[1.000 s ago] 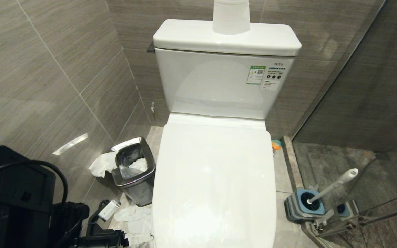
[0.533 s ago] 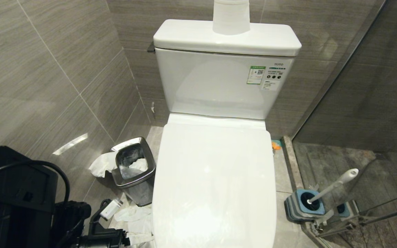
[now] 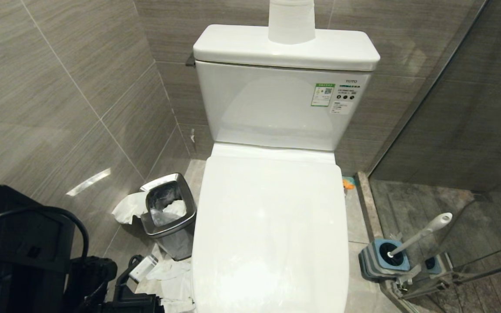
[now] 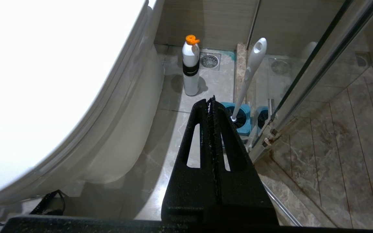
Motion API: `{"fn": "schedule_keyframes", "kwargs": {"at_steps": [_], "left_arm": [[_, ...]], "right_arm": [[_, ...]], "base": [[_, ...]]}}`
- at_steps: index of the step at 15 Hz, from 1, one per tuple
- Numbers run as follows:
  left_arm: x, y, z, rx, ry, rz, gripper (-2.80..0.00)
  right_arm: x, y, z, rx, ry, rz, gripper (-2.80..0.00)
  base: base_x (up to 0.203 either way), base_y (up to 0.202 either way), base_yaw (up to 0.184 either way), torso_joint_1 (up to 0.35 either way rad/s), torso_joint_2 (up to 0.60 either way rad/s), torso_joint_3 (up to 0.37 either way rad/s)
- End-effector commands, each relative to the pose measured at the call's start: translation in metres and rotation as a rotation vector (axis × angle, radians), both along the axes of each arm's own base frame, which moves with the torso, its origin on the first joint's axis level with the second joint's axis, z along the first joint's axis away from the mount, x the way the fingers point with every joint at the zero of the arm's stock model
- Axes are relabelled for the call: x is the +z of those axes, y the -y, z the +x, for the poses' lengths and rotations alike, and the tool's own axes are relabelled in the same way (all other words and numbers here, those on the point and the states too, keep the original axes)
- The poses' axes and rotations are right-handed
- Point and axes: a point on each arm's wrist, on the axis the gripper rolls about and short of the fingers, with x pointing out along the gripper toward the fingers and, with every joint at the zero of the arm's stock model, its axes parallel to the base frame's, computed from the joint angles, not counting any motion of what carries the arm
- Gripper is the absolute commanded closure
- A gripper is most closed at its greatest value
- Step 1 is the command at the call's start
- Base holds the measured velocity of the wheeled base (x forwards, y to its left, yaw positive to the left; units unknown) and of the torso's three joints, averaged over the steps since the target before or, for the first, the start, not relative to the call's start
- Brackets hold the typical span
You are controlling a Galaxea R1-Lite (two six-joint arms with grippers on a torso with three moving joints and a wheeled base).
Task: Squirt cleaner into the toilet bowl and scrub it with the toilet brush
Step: Use the left hand to lift the toilet lid slightly
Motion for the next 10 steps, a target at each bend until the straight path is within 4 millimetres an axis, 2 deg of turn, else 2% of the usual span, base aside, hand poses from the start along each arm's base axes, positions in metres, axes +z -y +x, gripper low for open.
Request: {"fn": "schedule_keyframes", "kwargs": {"at_steps": [1, 6, 10], "left_arm": [[0.008, 0.005, -0.005, -0.032, 0.012, -0.016, -2.8], [0.039, 0.021, -0.016, -0.071, -0.052, -0.081, -2.8], [0.037, 0.023, -0.015, -0.067, -0.05, -0.07, -2.8]], "right_arm": [[0.0, 0.0, 0.0, 0.0, 0.001, 0.0, 0.0], [0.0, 0.0, 0.0, 0.0, -0.001, 0.0, 0.0], [0.0, 0.0, 0.0, 0.0, -0.001, 0.0, 0.0]], "base": [[0.0, 0.0, 0.0, 0.0, 0.0, 0.0], [0.0, 0.0, 0.0, 0.0, 0.0, 0.0], [0.0, 0.0, 0.0, 0.0, 0.0, 0.0]]}}
